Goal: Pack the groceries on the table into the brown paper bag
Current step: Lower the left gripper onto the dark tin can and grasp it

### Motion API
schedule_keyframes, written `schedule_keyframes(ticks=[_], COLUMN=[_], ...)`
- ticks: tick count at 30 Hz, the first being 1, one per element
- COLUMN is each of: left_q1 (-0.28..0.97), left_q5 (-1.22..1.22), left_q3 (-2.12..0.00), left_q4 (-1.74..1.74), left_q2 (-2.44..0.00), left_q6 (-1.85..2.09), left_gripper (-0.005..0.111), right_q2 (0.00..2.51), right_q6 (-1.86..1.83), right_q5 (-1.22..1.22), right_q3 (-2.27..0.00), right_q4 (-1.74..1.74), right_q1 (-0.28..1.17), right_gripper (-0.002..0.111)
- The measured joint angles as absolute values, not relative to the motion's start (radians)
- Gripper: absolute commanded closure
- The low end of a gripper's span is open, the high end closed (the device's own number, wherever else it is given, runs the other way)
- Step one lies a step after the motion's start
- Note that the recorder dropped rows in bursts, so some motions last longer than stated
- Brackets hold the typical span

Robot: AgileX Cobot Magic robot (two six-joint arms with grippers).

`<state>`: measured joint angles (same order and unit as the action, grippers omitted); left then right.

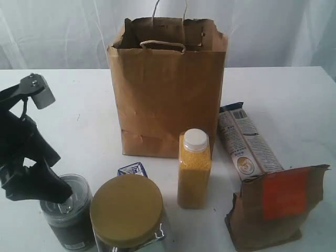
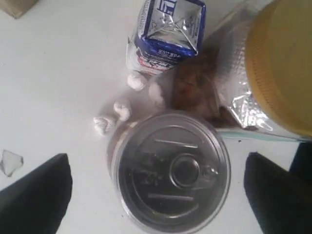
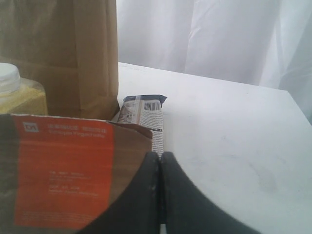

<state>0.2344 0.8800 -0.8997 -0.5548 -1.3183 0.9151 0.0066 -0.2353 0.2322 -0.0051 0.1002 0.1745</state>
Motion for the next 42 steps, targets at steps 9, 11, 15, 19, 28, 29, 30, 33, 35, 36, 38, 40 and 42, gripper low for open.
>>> schedule_keyframes(ticks=[9,11,15,19,28,29,30,33,35,36,38,40,42], left_q1=[0.315,0.315,0.315,0.315,0.315,0.315,0.315,0.315,0.315,0.315,0.315,0.315,0.315], left_q5=[0.771,0.766,0.742,0.724,0.689,0.689,0.689,0.689,0.689,0.689,0.689,0.687,0.683], left_q3=[-0.886,-0.87,-0.789,-0.772,-0.772,-0.772,-0.772,-0.772,-0.772,-0.772,-0.767,-0.757,-0.739], left_q4=[-0.555,-0.555,-0.578,-0.584,-0.579,-0.578,-0.578,-0.578,-0.578,-0.578,-0.578,-0.578,-0.578], left_q2=[-1.318,-1.318,-1.318,-1.318,-1.318,-1.318,-1.318,-1.318,-1.318,-1.318,-1.318,-1.318,-1.318], left_q6=[1.139,1.164,1.197,1.205,1.195,1.189,1.182,1.166,1.161,1.161,1.159,1.159,1.159], left_gripper=[0.013,0.013,0.013,0.013,0.013,0.013,0.013,0.013,0.014,0.015,0.02,0.028,0.038], right_q2=[0.007,0.007,0.007,0.007,0.007,0.007,0.007,0.007,0.007,0.007,0.007,0.007,0.007], right_q6=[-0.235,-0.235,-0.235,-0.235,-0.235,-0.235,-0.235,-0.235,-0.235,-0.235,-0.235,-0.235,-0.235], right_q5=[0.232,0.232,0.232,0.232,0.232,0.232,0.232,0.232,0.232,0.232,0.232,0.232,0.232], right_q3=[-0.005,-0.005,-0.005,-0.005,-0.005,-0.005,-0.005,-0.005,-0.005,-0.005,-0.005,-0.005,-0.005], right_q4=[0.1,0.1,0.1,0.1,0.1,0.1,0.1,0.1,0.1,0.1,0.1,0.1,0.1], right_q1=[0.175,0.175,0.175,0.175,0.175,0.175,0.175,0.175,0.175,0.175,0.175,0.175,0.175], right_gripper=[0.108,0.108,0.108,0.108,0.108,0.108,0.108,0.108,0.108,0.108,0.108,0.108,0.108])
